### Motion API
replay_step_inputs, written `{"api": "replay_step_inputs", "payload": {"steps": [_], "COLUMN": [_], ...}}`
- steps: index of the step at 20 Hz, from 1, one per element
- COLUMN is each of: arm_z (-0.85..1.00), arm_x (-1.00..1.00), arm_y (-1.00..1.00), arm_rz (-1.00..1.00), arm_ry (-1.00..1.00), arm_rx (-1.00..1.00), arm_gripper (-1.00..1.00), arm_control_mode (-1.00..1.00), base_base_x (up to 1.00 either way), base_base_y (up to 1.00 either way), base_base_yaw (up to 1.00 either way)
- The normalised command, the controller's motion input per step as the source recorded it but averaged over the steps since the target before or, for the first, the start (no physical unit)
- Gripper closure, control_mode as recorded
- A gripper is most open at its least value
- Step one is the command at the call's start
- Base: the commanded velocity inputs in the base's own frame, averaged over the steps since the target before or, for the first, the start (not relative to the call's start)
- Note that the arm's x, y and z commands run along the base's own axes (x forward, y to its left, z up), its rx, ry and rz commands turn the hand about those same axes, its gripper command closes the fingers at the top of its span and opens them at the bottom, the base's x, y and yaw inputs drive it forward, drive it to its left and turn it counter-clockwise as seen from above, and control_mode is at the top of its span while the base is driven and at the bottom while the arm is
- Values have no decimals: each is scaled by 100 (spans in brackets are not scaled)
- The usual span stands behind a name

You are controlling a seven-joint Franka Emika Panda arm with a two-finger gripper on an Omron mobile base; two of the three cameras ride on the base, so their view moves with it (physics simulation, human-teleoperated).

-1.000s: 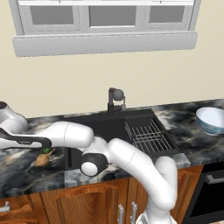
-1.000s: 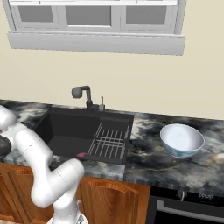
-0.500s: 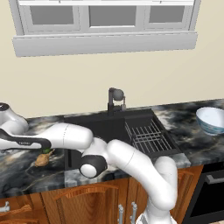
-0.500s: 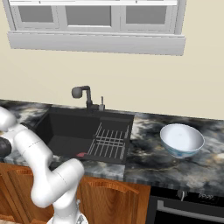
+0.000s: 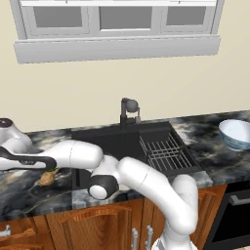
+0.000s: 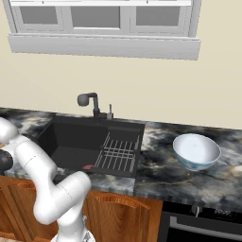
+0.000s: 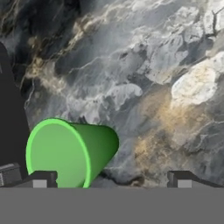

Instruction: Remove the onion and avocado from the sink. Then move the bowl and cup from the counter to the sink for washing.

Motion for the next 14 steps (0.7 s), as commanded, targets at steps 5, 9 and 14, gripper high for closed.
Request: {"api": "replay_step_inputs", "payload": {"steps": [5, 9, 14], "arm_z": [0, 5, 12], "arm_x": [13, 13, 11], "arm_y": [13, 14, 16], "arm_rz": [0, 0, 0], "arm_ry": [2, 4, 10], "arm_rx": [0, 0, 0], "arm_gripper": [-100, -100, -100], "arm_control_mode": [-100, -100, -100], "base_base_x": [0, 0, 0], "base_base_y": [0, 0, 0], "base_base_yaw": [0, 0, 0]}}
